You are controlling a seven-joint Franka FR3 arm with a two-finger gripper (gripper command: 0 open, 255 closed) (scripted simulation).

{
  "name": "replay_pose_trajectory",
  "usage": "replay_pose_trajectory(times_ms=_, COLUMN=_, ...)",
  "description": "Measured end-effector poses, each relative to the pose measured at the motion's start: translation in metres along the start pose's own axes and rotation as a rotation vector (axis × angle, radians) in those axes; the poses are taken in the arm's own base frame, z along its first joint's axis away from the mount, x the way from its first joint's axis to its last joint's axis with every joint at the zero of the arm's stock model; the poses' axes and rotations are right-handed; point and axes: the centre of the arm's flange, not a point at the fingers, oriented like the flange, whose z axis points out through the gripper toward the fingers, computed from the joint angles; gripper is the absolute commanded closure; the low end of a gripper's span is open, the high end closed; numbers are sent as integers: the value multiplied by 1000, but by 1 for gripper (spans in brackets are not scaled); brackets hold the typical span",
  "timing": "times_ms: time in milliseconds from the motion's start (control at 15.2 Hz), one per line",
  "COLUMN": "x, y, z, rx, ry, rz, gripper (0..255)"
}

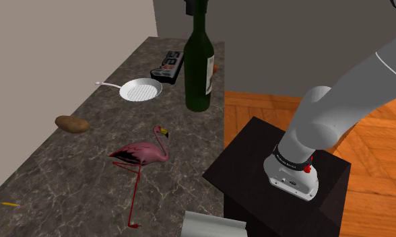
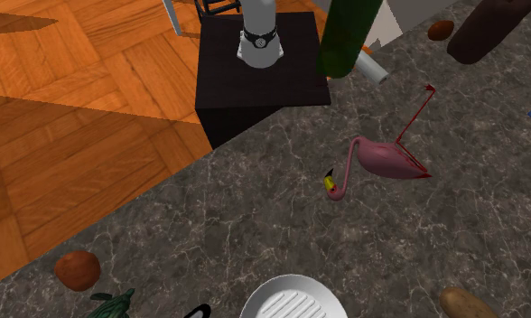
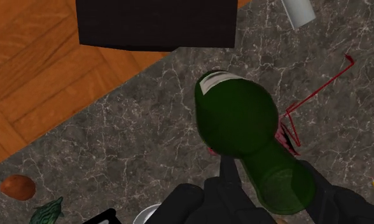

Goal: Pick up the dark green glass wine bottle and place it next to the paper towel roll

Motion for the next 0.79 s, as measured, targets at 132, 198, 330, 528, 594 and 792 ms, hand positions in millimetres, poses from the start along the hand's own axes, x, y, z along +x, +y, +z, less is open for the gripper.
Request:
replay_pose_trajectory(times_ms=132, x=-15, y=-19, z=-10, rx=0, ry=0, rz=0, gripper=255)
replay_pose_trajectory(times_ms=198, x=-24, y=-29, z=-16, rx=0, ry=0, rz=-1, gripper=255)
replay_pose_trajectory(times_ms=330, x=-42, y=-46, z=-23, rx=0, ry=0, rz=0, gripper=255)
replay_pose_trajectory(times_ms=528, x=-67, y=-73, z=-35, rx=0, ry=-1, rz=0, gripper=255)
replay_pose_trajectory(times_ms=594, x=-76, y=-83, z=-40, rx=0, ry=0, rz=0, gripper=255)
replay_pose_trajectory(times_ms=792, x=-101, y=-108, z=-55, rx=-1, ry=0, rz=0, gripper=255)
